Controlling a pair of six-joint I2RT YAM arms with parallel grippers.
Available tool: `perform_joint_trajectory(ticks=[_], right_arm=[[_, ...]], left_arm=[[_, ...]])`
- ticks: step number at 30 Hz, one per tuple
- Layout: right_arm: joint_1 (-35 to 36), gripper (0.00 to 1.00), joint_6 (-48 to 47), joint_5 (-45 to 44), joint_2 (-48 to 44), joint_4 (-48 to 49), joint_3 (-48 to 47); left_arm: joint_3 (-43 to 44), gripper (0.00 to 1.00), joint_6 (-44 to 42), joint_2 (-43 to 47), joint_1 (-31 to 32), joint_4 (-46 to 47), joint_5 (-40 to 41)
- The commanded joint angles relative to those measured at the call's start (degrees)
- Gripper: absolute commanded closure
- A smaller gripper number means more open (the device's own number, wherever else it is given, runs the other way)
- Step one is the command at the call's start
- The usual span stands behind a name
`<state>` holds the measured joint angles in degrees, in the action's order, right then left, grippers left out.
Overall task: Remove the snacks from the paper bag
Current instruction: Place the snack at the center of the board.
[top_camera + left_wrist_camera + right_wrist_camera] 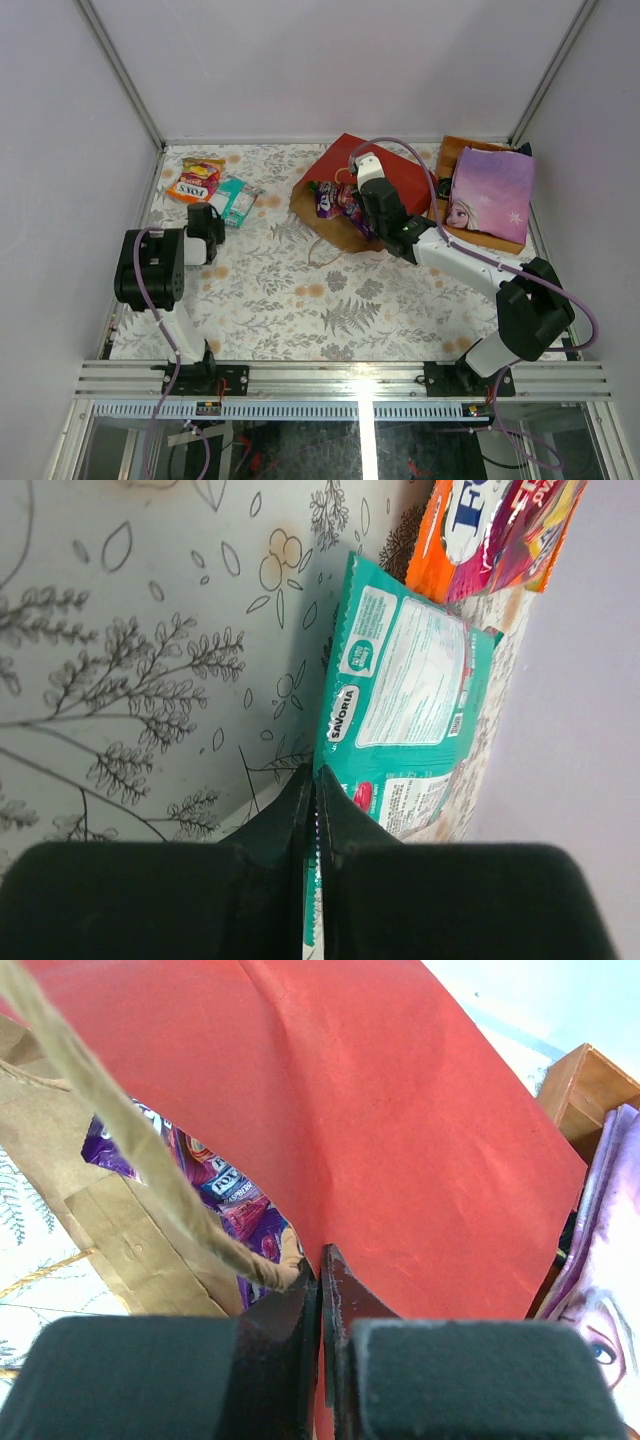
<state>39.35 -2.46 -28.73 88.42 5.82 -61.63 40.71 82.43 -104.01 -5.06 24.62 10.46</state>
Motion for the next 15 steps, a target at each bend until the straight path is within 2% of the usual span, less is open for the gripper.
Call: perform_joint_trajectory(ticks=[1,4,8,15], right_arm=[[-0.46,1.00,1.51,1.23,-0.19,-0.23,-0.24],[-0.49,1.00,1.62,1.22,-0.18,-0.37,-0.14],[-0.51,1.00,1.60,2.69,-0.48,-0.35,0.28],[-0.51,1.00,1.55,2.63,-1.13,-0.21,1.46]], left_arm=[[-0.91,1.00,10.73,1.70,2.22,-0.10,10.56],[-0.37,1.00,15.55,0.85,3.11,-0.26,11.73],[1.71,1.00,18.25,-2.86,3.82,1.51,11.67],[6.86,1.00,22.33,-7.73,3.95,-0.70,12.58]])
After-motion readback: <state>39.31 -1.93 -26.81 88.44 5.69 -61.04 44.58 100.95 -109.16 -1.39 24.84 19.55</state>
